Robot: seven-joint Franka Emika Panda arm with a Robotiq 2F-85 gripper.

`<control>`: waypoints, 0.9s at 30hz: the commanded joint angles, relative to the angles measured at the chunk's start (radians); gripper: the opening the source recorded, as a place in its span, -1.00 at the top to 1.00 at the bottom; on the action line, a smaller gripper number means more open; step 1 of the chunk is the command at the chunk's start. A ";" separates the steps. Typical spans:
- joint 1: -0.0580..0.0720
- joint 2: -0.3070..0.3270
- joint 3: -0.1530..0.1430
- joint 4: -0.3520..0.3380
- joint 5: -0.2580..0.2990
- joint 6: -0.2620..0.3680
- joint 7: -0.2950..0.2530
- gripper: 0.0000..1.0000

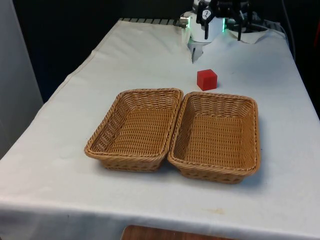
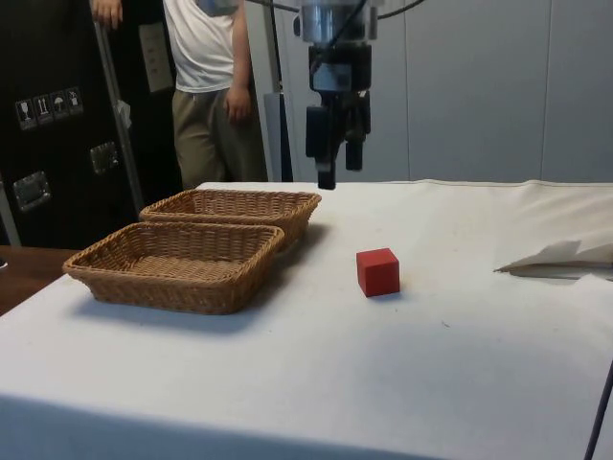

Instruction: Pick up the red cube and place it into the right basket.

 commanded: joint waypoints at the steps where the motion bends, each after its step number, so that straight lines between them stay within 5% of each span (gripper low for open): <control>1: 0.005 0.007 -0.002 -0.007 0.009 0.019 -0.025 -1.00; 22: 0.000 0.094 0.000 -0.021 0.000 0.100 -0.176 -1.00; 27: 0.007 0.109 -0.001 -0.033 0.025 0.139 -0.245 -1.00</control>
